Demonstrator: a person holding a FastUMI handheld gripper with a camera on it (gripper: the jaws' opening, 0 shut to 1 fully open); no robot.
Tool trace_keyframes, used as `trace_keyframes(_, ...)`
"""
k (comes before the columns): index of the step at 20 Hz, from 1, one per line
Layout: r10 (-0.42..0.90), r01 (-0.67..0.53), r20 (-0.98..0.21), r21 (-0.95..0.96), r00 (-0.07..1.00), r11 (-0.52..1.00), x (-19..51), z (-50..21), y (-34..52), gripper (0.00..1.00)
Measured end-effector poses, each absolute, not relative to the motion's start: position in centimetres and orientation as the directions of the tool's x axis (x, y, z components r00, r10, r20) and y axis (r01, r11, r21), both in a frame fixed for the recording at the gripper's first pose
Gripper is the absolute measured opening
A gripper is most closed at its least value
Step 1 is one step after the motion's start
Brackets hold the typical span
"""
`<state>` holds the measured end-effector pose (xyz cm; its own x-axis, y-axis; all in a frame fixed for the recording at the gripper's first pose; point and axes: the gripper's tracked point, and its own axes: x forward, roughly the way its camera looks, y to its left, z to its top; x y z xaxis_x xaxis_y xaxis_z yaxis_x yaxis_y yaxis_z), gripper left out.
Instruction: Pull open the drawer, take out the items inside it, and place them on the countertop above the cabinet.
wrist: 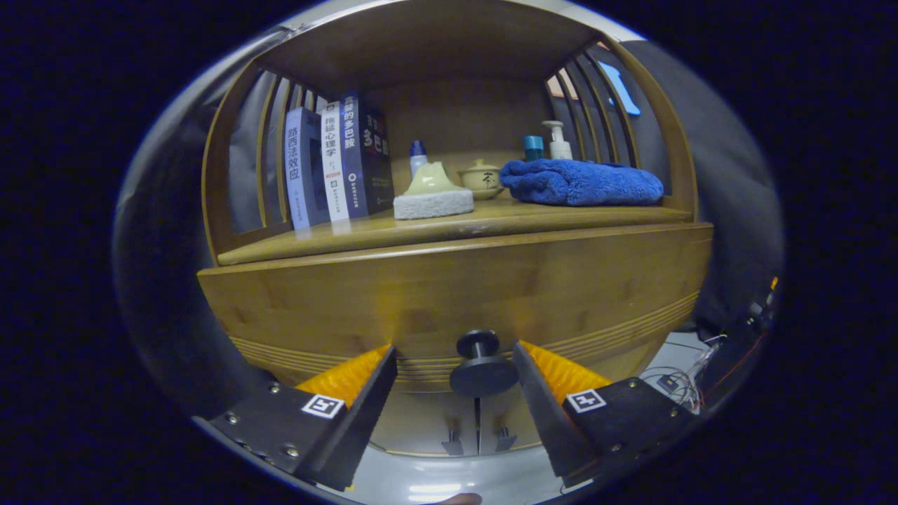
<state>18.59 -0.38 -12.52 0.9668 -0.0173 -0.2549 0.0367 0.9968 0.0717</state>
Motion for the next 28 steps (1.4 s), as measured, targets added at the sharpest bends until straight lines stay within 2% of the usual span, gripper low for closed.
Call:
trace_keyframes(10,-0.038,0.071,-0.308,0.095,0.951,0.993,19.0,-11.0,0.4,1.00)
trace_keyframes(23,-0.009,0.021,-0.176,0.064,0.984,0.998,8.9,3.2,3.2,0.99)
trace_keyframes(28,-0.021,0.030,-0.152,0.062,0.988,0.998,3.5,6.0,3.6,0.99)
